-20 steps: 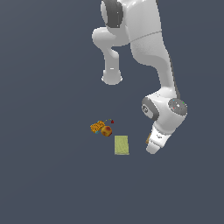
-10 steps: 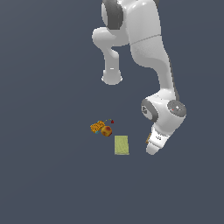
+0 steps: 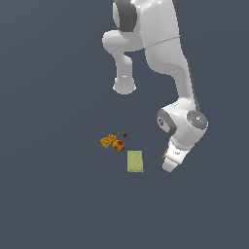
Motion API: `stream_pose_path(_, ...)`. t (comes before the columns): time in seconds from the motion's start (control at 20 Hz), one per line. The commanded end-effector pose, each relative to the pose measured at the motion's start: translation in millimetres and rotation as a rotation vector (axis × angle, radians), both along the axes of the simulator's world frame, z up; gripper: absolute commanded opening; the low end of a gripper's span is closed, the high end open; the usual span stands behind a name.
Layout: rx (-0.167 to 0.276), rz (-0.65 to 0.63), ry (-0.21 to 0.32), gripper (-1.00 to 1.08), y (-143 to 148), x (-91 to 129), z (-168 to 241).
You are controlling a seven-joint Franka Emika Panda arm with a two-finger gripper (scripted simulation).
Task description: Pick up a designated object from a clutter of objects.
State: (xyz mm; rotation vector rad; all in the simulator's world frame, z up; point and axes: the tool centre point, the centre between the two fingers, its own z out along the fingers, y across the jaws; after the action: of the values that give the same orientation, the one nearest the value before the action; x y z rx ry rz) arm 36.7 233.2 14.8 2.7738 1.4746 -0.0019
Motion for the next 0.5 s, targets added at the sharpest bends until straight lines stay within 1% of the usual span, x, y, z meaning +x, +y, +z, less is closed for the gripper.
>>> stream_pose_path(0.0,0.001,0.0,-0.002,-1.0,0,0,7)
stream_pose_path(0.25,0.0,0.0,-0.002,-1.0,1,-1,31)
stream_pose_path(0.45,0.0,0.001,-0.002,-1.0,1,-3,61)
